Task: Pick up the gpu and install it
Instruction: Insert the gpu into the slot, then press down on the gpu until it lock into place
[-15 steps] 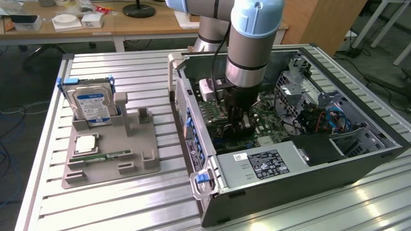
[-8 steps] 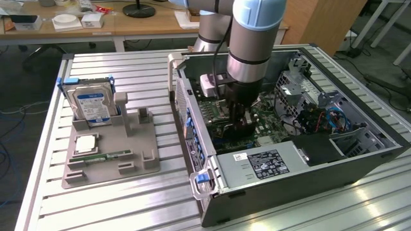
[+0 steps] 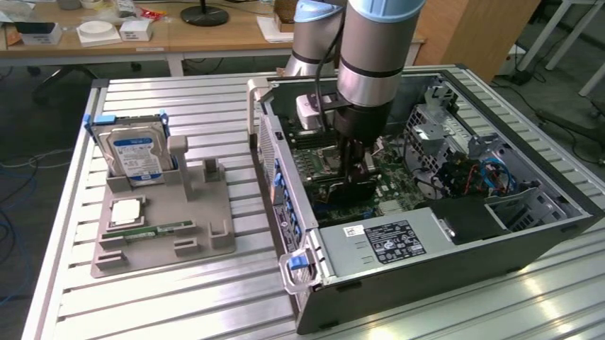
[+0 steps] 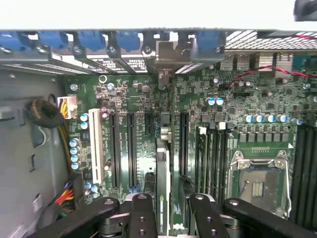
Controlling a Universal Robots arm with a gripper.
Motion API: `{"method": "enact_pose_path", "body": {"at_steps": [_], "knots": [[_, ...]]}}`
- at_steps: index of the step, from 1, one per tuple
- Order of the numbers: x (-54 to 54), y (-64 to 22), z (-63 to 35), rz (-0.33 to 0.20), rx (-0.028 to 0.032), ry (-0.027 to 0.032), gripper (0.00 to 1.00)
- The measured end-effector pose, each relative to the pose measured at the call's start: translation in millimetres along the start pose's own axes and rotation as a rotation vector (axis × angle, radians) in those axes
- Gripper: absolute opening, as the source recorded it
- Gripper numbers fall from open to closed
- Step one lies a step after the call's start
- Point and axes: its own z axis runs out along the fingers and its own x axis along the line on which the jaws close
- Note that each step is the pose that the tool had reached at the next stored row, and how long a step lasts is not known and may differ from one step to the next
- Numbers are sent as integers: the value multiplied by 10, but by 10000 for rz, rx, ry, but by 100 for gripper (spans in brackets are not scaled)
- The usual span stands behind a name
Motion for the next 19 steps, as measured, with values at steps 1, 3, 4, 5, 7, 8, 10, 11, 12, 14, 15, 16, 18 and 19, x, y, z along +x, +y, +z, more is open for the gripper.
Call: {"method": "enact_pose_path", "body": {"at_steps": [1, 3, 4, 5, 7, 8, 10, 11, 12, 14, 15, 16, 18, 19], "knots": [[0, 0, 0, 0, 1, -1, 33], [0, 0, 0, 1, 0, 0, 31], [0, 0, -1, 1, 0, 1, 31], [0, 1, -1, 1, 0, 1, 25], [0, 0, -1, 0, 0, 2, 13], [0, 1, -1, 1, -1, 2, 13], [0, 0, -1, 1, 0, 2, 10], [0, 0, -1, 0, 0, 1, 10], [0, 1, -1, 1, 0, 1, 10], [0, 1, -1, 1, 0, 1, 10], [0, 0, -1, 0, 0, 2, 10], [0, 1, -1, 1, 0, 1, 10], [0, 0, -1, 1, 0, 2, 10], [0, 1, -1, 1, -1, 1, 10]]}}
